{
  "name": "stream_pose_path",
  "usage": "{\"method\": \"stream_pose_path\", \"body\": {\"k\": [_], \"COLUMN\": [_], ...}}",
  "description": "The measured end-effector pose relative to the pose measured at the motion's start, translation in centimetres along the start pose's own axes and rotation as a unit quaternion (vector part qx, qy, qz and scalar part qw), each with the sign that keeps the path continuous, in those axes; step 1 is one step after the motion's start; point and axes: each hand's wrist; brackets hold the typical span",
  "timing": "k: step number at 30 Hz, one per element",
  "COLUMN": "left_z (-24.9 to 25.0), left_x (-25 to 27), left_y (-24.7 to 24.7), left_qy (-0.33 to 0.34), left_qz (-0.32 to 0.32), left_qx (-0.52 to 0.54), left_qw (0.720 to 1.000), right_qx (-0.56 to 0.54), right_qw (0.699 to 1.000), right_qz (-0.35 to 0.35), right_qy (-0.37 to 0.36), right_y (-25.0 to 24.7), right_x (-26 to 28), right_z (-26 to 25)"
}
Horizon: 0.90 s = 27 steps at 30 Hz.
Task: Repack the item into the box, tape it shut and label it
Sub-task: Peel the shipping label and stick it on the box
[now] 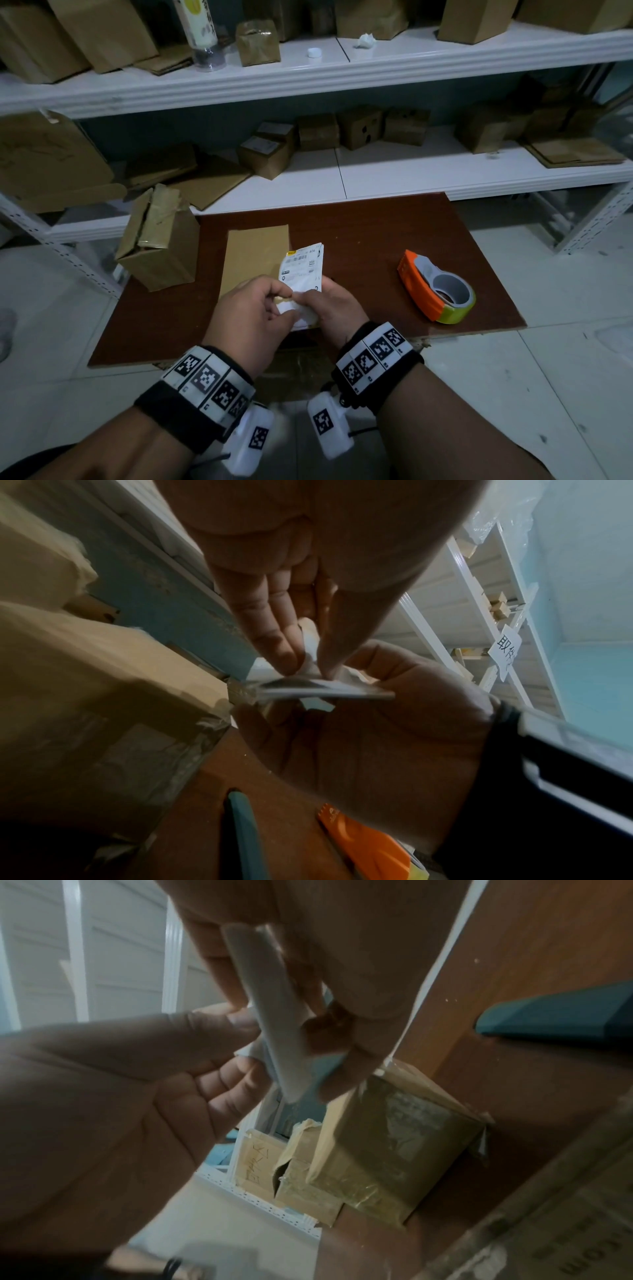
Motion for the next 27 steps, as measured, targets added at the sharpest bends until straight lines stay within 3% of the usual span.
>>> {"method": "stream_pose_path", "body": {"k": [6,11,18,27], "left_z": [-0.5,-1.0,-1.9,-1.2], "left_x": [-0.9,-1.2,-3.1,-5.0], "left_y": [0.0,0.0,-2.0,-5.7], "left_qy": [-0.018,-0.025,-0.053,-0.064], "left_qz": [0.014,0.012,0.071,0.095], "left_qx": [0.053,0.071,0.109,0.197], "left_qw": [0.998,0.997,0.99,0.974], "right_qx": [-0.011,0.036,0.148,0.196], "right_qw": [0.999,0.999,0.983,0.96], "right_qz": [0.018,0.039,0.101,0.184], "right_qy": [-0.036,0.0,0.046,0.081], "right_y": [0.2,-0.1,-0.7,-2.3], "right_x": [-0.2,-0.6,-0.8,-0.2], "right_z": [1.2,1.6,1.5,0.3]}}
Point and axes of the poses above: each hand's wrist, its own x-axis away from the middle knuckle, its own y-axis out of the palm, z = x × y, and after that the axes turned 10 degrees about x, right-handed
